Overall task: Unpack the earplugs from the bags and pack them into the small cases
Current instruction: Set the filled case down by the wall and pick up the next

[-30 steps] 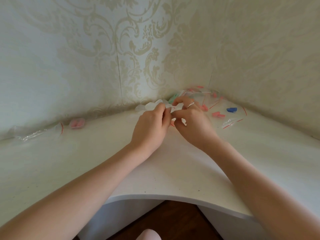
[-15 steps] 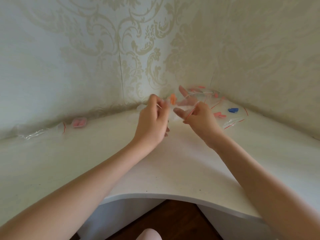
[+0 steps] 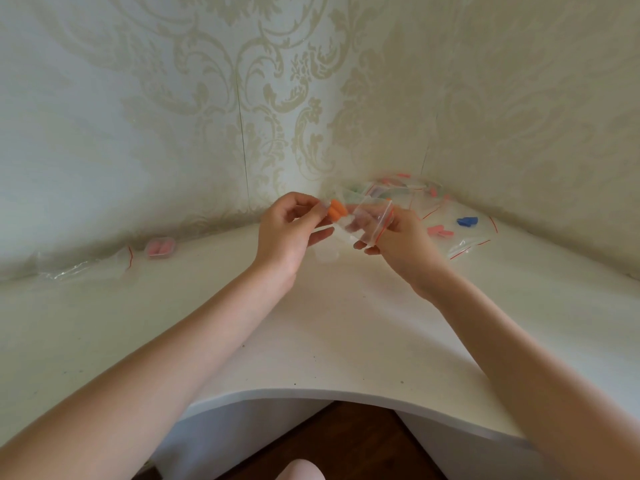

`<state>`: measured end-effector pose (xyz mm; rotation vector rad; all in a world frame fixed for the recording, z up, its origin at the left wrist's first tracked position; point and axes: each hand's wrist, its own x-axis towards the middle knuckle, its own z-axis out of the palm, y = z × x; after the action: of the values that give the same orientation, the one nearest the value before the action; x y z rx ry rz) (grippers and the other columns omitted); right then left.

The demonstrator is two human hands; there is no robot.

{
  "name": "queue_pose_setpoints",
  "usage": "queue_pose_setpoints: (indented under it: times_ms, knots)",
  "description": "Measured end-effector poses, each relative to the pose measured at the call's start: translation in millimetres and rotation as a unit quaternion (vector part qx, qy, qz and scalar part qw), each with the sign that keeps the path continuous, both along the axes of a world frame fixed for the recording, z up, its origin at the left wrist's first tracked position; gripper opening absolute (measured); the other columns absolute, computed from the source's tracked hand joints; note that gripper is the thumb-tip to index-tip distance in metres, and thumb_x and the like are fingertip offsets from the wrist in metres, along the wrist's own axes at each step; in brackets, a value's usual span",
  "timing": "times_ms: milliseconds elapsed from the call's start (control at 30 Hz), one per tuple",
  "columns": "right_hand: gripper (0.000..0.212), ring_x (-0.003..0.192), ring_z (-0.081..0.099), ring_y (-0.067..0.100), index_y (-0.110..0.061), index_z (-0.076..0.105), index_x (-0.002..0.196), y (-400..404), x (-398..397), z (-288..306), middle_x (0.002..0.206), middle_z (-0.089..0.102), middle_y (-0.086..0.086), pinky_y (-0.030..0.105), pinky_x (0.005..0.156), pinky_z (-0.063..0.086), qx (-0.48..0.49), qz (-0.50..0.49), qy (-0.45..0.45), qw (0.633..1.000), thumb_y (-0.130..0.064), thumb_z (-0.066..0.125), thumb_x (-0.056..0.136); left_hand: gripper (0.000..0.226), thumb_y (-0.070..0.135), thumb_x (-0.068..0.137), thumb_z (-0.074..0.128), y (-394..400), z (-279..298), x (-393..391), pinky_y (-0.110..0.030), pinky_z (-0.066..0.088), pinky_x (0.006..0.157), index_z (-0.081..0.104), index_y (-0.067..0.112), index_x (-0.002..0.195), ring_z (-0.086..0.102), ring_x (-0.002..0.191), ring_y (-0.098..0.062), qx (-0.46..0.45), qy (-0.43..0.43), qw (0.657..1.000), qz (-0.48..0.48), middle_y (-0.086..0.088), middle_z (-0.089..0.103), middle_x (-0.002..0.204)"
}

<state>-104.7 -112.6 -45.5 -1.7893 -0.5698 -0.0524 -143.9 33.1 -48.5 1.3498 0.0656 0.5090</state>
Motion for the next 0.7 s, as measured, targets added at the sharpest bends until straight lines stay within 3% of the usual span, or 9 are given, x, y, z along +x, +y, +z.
queue_pose_setpoints:
  times_ms: [133, 233, 367, 533, 633, 700]
  knots:
    - [0.024, 0.061, 0.062, 0.001, -0.032, 0.064, 0.114, -0.1, -1.4, 1.6, 0.075, 0.066, -0.018, 0.019, 0.067, 0.051, -0.003, 0.019, 0.001, 1.0, -0.026, 0.063, 0.09, 0.012, 0.002, 0.082, 0.068, 2.0, -0.4, 2.0, -0.021, 0.055, 0.07, 0.061, 0.007, 0.074, 0.066, 0.076, -0.014, -0.053, 0.009, 0.998, -0.045, -0.011, 0.065, 0.083]
    - [0.034, 0.061, 0.062, 0.0, -0.024, 0.062, 0.122, 0.3, -3.2, 2.1, 0.07, 0.064, -0.018, 0.013, 0.061, 0.049, 0.002, 0.024, -0.012, 1.0, -0.025, 0.066, 0.088, 0.011, 0.0, 0.078, 0.07, 2.6, -2.2, 2.8, -0.019, 0.054, 0.073, 0.062, 0.007, 0.074, 0.065, 0.08, -0.017, -0.085, 0.023, 0.992, -0.092, -0.016, 0.065, 0.09]
    - [0.021, 0.058, 0.058, -0.004, -0.016, 0.067, 0.104, 0.3, -4.0, 2.5, 0.073, 0.064, -0.013, 0.012, 0.057, 0.047, 0.02, -0.006, -0.034, 0.999, -0.026, 0.069, 0.086, 0.011, 0.007, 0.074, 0.074, -0.1, -2.6, 1.1, -0.021, 0.055, 0.071, 0.063, 0.008, 0.076, 0.069, 0.075, -0.014, -0.061, 0.047, 0.992, -0.098, -0.005, 0.071, 0.077]
    - [0.012, 0.056, 0.056, 0.001, -0.019, 0.064, 0.082, 0.0, -3.9, 8.0, 0.069, 0.063, -0.012, 0.014, 0.055, 0.046, 0.063, -0.004, -0.027, 0.998, -0.028, 0.071, 0.084, 0.008, 0.009, 0.086, 0.065, 0.3, -0.6, 1.8, -0.021, 0.057, 0.065, 0.059, 0.007, 0.081, 0.071, 0.073, -0.013, -0.13, 0.061, 0.984, -0.11, -0.005, 0.072, 0.078]
    - [0.004, 0.055, 0.055, 0.003, -0.024, 0.066, 0.089, -1.2, -4.1, 7.8, 0.068, 0.066, -0.015, 0.017, 0.058, 0.047, 0.068, 0.001, -0.015, 0.998, -0.024, 0.069, 0.086, 0.009, 0.005, 0.09, 0.059, 1.4, 0.7, 0.9, -0.021, 0.058, 0.065, 0.058, 0.006, 0.081, 0.071, 0.07, -0.013, -0.188, 0.076, 0.972, -0.122, -0.004, 0.072, 0.071]
    - [0.02, 0.057, 0.056, 0.002, -0.028, 0.065, 0.103, -2.4, -2.8, 7.0, 0.072, 0.068, -0.018, 0.017, 0.06, 0.049, 0.053, 0.011, -0.019, 0.998, -0.013, 0.062, 0.09, 0.008, 0.002, 0.09, 0.059, 2.4, 0.7, 1.4, -0.021, 0.058, 0.065, 0.058, 0.005, 0.082, 0.071, 0.069, -0.013, -0.194, 0.075, 0.971, -0.118, -0.006, 0.072, 0.07]
